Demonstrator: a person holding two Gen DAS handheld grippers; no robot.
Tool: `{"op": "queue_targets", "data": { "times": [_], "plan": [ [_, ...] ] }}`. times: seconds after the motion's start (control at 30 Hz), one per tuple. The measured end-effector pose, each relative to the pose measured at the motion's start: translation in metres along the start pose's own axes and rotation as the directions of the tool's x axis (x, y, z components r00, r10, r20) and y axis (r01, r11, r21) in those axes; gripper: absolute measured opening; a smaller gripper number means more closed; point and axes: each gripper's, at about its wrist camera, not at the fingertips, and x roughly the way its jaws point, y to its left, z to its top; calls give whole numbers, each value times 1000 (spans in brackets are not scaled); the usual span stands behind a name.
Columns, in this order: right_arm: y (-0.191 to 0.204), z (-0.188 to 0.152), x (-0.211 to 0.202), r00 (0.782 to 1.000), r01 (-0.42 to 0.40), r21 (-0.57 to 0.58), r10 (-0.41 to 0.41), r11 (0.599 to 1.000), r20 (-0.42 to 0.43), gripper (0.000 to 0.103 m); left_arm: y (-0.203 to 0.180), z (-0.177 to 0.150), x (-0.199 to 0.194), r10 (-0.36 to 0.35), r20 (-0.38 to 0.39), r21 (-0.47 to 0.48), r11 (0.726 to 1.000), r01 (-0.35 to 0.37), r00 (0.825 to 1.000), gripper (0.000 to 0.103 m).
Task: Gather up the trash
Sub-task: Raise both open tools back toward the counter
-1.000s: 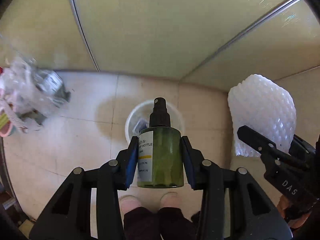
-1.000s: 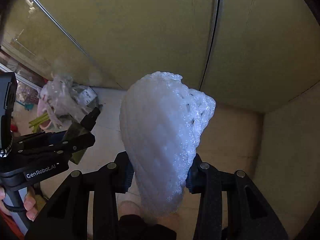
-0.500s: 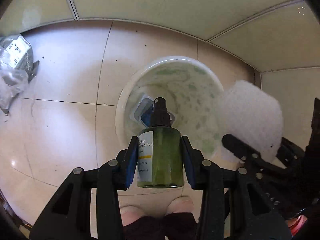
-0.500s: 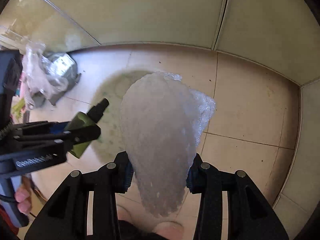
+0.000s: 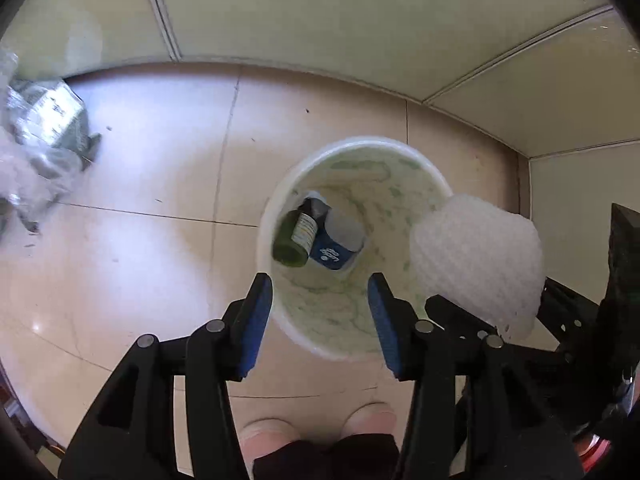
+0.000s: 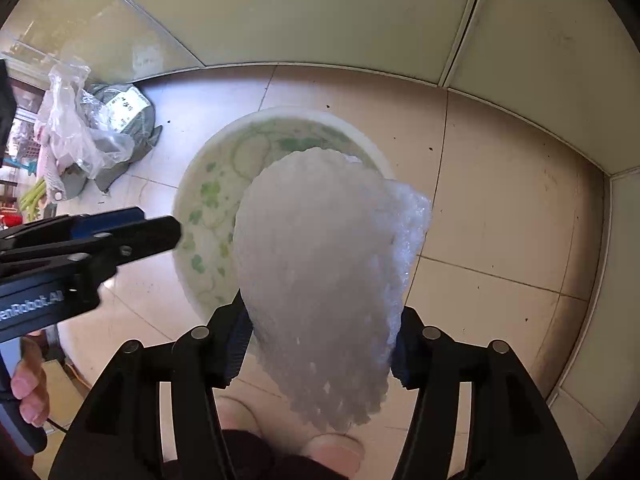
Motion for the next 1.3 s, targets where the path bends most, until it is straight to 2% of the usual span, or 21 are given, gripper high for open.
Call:
{"op": "queue_targets", "data": {
  "times": [0.1, 0.27, 0.43, 0.57, 0.77, 0.9, 1.03, 1.13, 1.3],
  "plan": [
    [-2, -2, -16, 1000, -12, 1, 12, 1000, 4, 64, 0, -4, -24, 6, 11, -7, 1000, -6, 1000, 49],
    [14, 3, -38, 1000, 4, -25, -4, 1000, 18, 65, -2, -11, -77, 36, 37, -18, 999, -36, 999, 49],
    [23, 6, -91, 999, -25, -15, 26, 1000, 38, 64, -15, -18, -148, 61, 77, -20, 998, -60, 995, 49],
    [35, 3, -175, 995, -34, 2, 34, 999, 98, 64, -36, -23, -222, 69, 110, -6, 998, -69, 992, 49],
    [50, -1, -340, 972, -28, 37, 19, 999, 234, 64, -86, -27, -365, 43, 216, 32, 998, -51, 976, 49],
    [66, -4, -451, 933, -23, 59, 0, 998, 360, 65, -118, -28, -467, 26, 318, 77, 996, -54, 948, 49],
    [75, -13, -546, 878, -31, 97, -19, 995, 477, 65, -144, -29, -560, 22, 415, 132, 988, -85, 909, 49],
    [87, -18, -595, 834, -25, 131, -52, 991, 549, 65, -155, -30, -619, -5, 473, 170, 982, -86, 881, 51],
    [93, -25, -661, 759, 3, 174, -115, 985, 641, 65, -166, -28, -692, -35, 575, 205, 973, -102, 817, 61]
  ]
}}
